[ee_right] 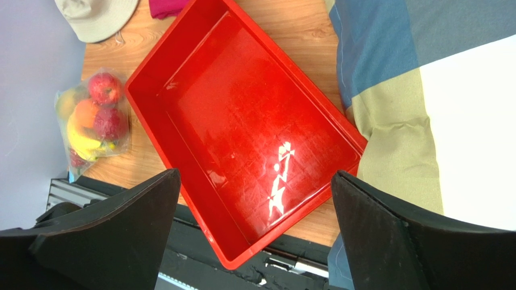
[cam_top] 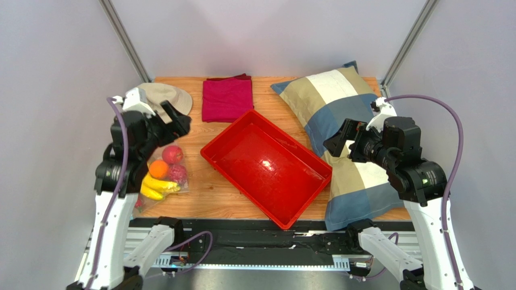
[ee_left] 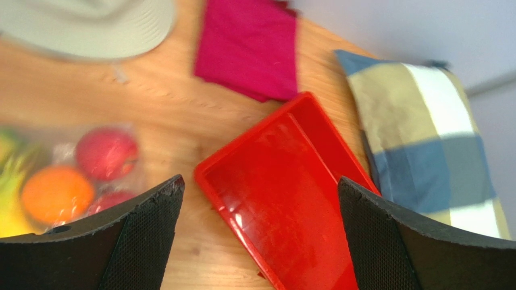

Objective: Open the zip-top bag and remove the fake food

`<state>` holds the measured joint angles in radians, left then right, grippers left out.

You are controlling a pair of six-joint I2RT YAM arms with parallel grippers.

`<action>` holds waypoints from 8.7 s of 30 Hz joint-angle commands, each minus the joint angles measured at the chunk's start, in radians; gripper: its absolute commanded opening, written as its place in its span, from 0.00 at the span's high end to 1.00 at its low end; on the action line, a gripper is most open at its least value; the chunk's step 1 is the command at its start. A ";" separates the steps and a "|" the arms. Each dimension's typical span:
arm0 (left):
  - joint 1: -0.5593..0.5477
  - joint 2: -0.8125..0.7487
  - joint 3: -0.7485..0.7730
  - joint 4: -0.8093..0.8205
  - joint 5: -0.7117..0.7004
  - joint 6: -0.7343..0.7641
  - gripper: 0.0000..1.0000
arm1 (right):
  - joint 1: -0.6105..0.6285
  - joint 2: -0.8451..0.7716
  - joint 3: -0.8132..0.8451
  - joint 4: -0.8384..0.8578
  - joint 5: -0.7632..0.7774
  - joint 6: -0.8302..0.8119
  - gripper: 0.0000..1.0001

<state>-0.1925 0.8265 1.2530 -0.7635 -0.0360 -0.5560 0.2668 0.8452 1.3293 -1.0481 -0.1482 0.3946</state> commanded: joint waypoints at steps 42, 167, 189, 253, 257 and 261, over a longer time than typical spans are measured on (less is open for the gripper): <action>0.676 0.406 -0.297 0.175 0.275 -0.064 0.14 | 0.149 0.147 0.079 -0.104 -0.330 -0.050 0.00; 0.617 0.091 -0.138 -0.098 0.474 0.058 0.50 | 0.924 1.200 0.513 0.884 0.044 -0.307 1.00; 0.659 0.353 0.028 -0.208 0.320 -0.038 0.46 | 0.920 1.164 0.476 0.933 -0.073 -0.250 1.00; 0.507 0.183 -0.119 0.153 1.246 0.261 1.00 | 0.488 1.399 0.923 1.008 -1.007 -0.283 0.29; 0.507 0.161 -0.135 0.177 1.263 0.242 1.00 | 0.492 1.404 0.897 1.083 -1.019 -0.222 0.52; 0.505 0.148 -0.149 0.182 1.259 0.223 1.00 | 0.494 1.422 0.907 1.165 -1.044 -0.111 1.00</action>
<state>0.3214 1.0100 1.1038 -0.6346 1.1675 -0.3115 0.7586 2.2551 2.2185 -0.0093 -1.1625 0.1780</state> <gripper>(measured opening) 0.006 0.103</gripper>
